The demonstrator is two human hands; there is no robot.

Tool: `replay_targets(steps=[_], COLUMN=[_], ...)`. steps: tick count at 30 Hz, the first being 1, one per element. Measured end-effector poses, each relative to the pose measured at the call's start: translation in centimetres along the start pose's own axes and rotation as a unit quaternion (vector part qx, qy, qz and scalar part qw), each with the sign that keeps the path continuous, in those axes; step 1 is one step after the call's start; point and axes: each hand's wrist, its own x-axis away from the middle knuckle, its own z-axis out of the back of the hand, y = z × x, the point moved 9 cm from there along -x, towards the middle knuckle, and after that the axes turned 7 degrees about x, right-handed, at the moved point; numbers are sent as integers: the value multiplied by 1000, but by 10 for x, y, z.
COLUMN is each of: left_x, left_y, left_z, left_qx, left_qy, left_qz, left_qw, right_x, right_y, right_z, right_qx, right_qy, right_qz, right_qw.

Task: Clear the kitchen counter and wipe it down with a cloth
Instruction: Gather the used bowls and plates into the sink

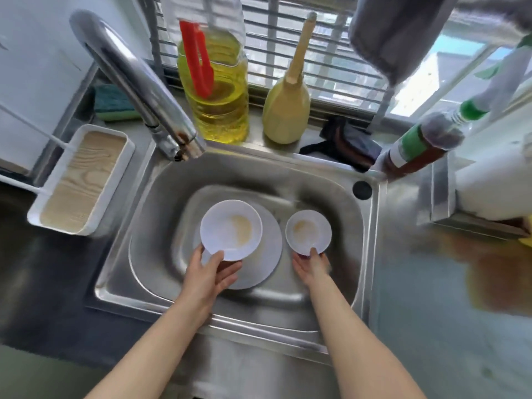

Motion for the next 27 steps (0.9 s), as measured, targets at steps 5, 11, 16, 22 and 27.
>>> replay_targets(steps=[5,11,16,22,27], left_x=[2,-23,-49,-72,-71], left_y=[-16,-39,-59,-65,-49], left_z=[-23,-81,-110,-124,-112], left_qx=[-65,-165,-229,-299,-314], left_qy=[-13,-77,-131,-146,-108], left_qz=[19,39,48,28,7], left_qw=[998,983,963,943,943], right_x=[24,70,77,72,70], right_y=[12,7,-15,-18,-20], right_z=[15,34,44,44,41], right_qx=[96,241,214,223,223], right_qy=[-15,-44,-13,-24,-46], right_qz=[-21,90,142,154,143], right_qw=[995,965,966,962,963])
